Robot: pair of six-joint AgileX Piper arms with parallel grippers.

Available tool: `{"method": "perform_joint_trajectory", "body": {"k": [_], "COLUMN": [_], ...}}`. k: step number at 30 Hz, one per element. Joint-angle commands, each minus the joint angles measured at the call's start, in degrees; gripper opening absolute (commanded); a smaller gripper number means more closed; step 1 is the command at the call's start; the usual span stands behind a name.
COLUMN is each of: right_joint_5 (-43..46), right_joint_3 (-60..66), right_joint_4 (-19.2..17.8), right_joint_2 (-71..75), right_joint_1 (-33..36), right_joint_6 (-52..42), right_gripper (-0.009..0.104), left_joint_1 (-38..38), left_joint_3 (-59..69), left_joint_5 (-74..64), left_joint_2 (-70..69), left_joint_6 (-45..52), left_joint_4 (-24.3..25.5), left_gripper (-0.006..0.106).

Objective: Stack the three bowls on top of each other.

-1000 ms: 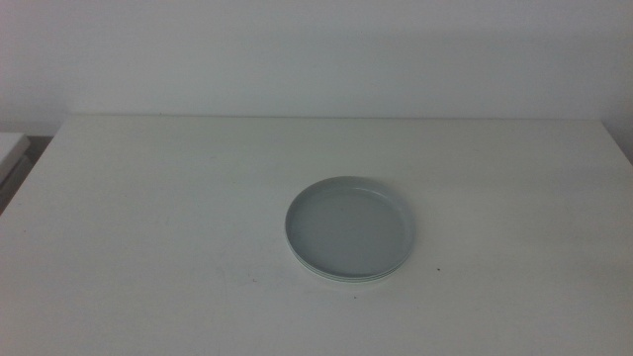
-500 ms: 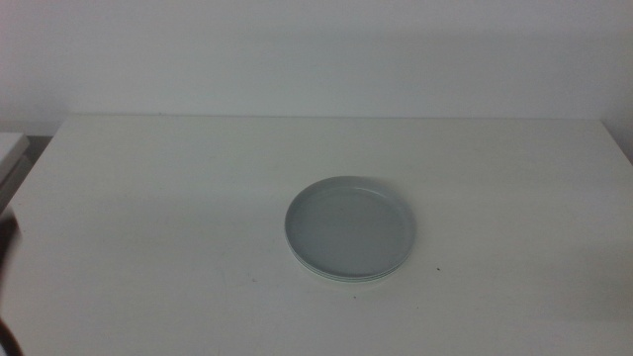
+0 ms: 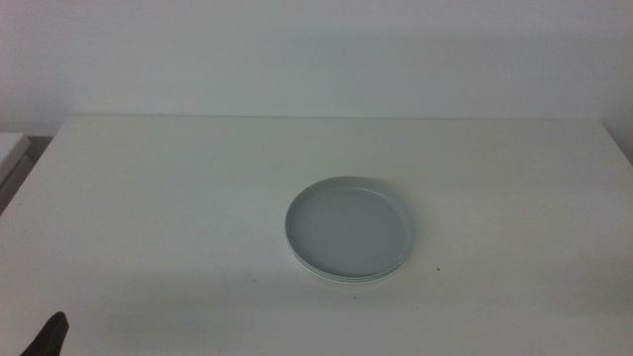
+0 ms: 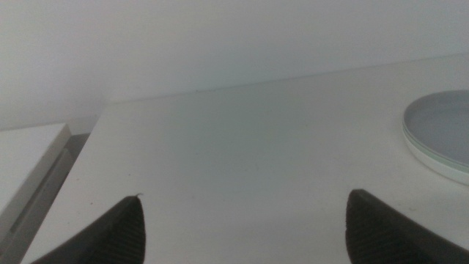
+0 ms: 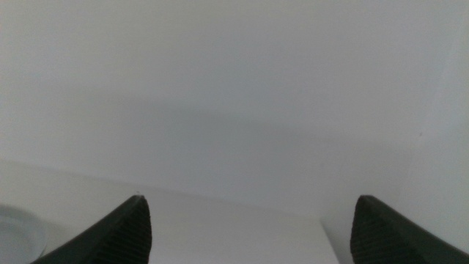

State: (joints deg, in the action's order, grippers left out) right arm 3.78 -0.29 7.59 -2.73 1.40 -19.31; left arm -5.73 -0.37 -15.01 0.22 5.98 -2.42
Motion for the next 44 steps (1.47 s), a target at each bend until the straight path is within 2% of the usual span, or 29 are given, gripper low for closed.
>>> {"method": "perform_joint_trajectory", "body": {"k": [1,8,14,18,44], "right_joint_5": [2.68,3.07,-4.55,-7.57,-6.81], "right_joint_3": [0.29,0.29,0.29,0.29,0.29], "right_joint_4": [0.29,0.29,0.29,2.03,2.03], "right_joint_2": [0.1,0.1,0.1,0.1,0.1], "right_joint_1": [-0.31,-0.31,-0.31,-0.31,-0.31], "right_joint_6": [0.0,0.0,0.0,0.0,0.0], "right_gripper": [0.091,0.091,0.091,0.091,0.091], "left_joint_1": [0.07,0.07,0.07,0.07,0.07], "left_joint_3": [0.37,0.37,0.37,0.37,0.37], "left_joint_5": [0.33,0.42,0.42,0.42,2.76], "left_joint_2": [-0.22,-0.22,-0.22,-0.22,-0.22], "left_joint_6": [0.02,0.02,0.02,0.02,0.02], "left_joint_4": [-1.1,-1.26,-1.26,-1.26,-0.45], "left_gripper": [0.094,0.094,0.094,0.094,0.094]}}
